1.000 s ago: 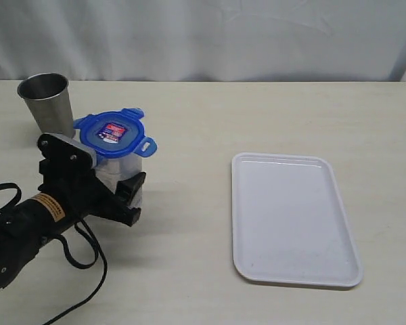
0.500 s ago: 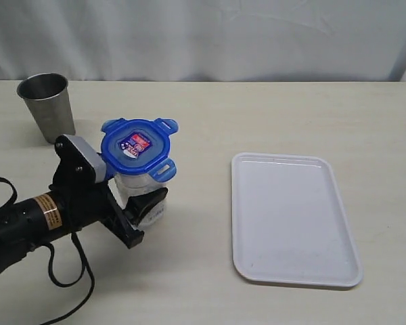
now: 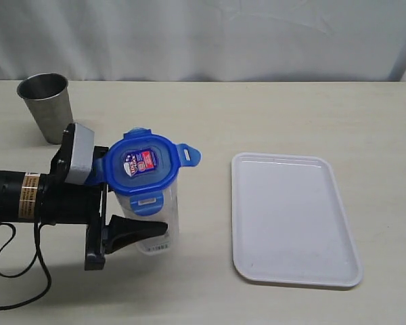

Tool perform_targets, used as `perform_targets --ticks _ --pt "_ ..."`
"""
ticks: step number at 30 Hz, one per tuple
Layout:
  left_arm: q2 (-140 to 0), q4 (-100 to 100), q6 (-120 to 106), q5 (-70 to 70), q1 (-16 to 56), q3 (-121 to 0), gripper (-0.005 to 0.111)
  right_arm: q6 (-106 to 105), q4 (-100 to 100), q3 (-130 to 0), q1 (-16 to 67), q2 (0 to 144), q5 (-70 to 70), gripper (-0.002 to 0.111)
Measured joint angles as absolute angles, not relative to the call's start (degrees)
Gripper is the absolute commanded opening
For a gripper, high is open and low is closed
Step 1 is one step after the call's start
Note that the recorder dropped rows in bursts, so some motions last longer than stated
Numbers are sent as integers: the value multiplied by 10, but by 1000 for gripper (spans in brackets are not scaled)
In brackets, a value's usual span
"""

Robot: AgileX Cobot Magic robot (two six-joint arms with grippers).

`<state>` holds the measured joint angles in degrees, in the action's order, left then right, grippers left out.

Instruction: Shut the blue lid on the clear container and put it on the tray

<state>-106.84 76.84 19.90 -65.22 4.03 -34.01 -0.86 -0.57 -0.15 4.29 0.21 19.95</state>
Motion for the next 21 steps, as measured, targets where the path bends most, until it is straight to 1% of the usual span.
perform_targets --ticks 4,9,15,19,21 --pt "-1068 828 206 -652 40 -350 0 -9 -6 -1 43 2 200 4" --pt "-1068 837 208 -655 40 -351 0 -9 -6 -1 43 2 171 4" --pt "-1068 838 209 -657 40 -351 0 0 22 -1 43 2 24 4" --pt "-1068 838 209 -657 40 -351 0 37 148 -1 43 2 -68 4" --pt "-1068 838 209 -657 40 -351 0 42 174 -1 43 2 -99 4"
